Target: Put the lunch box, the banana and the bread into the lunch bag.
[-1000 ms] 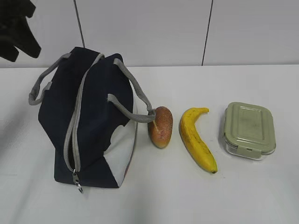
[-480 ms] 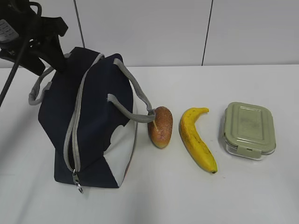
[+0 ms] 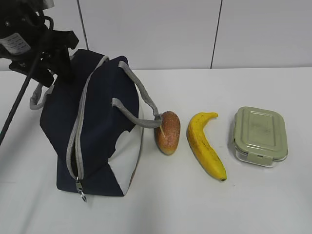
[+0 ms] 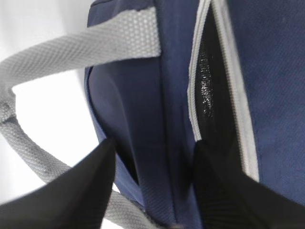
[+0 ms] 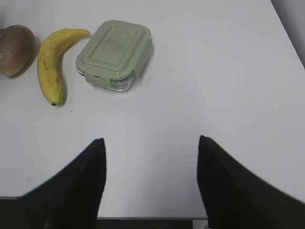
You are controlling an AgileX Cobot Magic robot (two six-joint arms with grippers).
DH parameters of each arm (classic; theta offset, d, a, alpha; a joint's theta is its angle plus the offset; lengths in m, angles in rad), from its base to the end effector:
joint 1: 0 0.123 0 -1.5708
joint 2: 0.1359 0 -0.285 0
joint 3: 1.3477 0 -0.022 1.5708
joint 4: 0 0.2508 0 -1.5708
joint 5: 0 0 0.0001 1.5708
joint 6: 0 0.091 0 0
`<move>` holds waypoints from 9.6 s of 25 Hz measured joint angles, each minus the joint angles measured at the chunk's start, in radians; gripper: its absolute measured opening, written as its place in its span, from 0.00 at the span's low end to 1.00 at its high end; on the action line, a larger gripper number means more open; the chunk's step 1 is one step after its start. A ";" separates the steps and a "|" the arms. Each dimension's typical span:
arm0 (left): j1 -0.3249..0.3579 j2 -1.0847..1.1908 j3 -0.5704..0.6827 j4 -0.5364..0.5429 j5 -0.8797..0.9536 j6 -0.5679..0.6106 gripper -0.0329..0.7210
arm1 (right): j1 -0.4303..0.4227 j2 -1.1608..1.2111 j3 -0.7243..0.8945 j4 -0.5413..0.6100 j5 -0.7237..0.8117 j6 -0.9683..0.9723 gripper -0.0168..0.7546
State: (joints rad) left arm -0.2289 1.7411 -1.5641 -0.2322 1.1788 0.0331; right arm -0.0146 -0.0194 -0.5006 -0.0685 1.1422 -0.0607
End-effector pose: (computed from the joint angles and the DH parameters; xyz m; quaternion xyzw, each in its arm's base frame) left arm 0.3510 -0.1016 0.3095 0.1009 0.9771 -0.1266 0.1378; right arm -0.0116 -0.0055 0.2710 -0.0170 0.8682 -0.0527 0.4931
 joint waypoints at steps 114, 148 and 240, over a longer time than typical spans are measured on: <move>0.000 0.001 0.000 -0.039 -0.025 0.000 0.05 | -0.413 1.735 -0.312 1.230 -0.312 -0.902 0.61; 0.000 0.001 0.000 -0.037 -0.027 0.000 0.05 | -0.413 2.077 -0.591 1.116 -0.094 -0.902 0.79; 0.000 0.001 -0.001 -0.352 -0.045 0.087 0.04 | 0.214 1.951 -0.638 1.505 -0.172 -0.693 0.52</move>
State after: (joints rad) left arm -0.2289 1.7418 -1.5649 -0.5845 1.1343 0.1197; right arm 0.1994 1.9318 -1.1388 1.4365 0.9706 -0.7536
